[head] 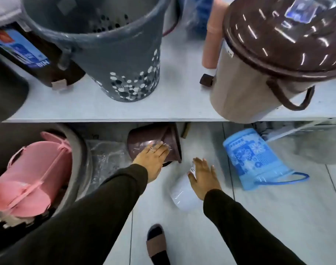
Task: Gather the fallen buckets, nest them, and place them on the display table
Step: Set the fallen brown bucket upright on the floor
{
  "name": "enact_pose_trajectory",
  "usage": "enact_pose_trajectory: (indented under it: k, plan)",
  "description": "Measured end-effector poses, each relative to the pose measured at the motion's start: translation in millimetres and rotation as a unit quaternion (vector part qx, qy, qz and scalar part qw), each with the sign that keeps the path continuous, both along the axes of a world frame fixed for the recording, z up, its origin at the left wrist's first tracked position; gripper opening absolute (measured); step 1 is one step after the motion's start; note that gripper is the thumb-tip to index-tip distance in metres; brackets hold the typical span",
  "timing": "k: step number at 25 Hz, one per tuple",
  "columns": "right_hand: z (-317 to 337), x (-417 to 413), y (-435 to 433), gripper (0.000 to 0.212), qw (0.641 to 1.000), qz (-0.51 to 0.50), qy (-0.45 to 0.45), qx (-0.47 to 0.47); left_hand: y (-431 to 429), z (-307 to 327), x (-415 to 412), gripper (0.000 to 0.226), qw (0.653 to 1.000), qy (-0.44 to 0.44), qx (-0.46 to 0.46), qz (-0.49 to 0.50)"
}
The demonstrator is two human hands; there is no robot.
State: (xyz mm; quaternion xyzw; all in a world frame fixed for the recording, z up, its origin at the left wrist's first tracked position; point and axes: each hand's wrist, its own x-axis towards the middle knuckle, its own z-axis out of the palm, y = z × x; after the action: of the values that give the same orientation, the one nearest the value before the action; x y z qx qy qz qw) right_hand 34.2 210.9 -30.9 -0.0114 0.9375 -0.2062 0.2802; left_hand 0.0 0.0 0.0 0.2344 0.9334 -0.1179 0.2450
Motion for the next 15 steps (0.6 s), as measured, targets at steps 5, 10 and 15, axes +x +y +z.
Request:
enact_pose_trajectory:
  k: [5, 10, 15]
  plan:
    - [-117, -58, -27, 0.054, 0.995, -0.053, -0.045, -0.069, 24, -108, -94, 0.064, 0.992, -0.001, -0.04, -0.123]
    - [-191, -107, -52, 0.045, 0.975, -0.167, -0.073, -0.123, 34, -169, -140, 0.052, 0.97, 0.02, -0.103, -0.217]
    - [-190, -94, -68, 0.03, 0.97, -0.175, -0.067, -0.153, 19, -156, -128, 0.041, 0.964, 0.031, -0.077, -0.253]
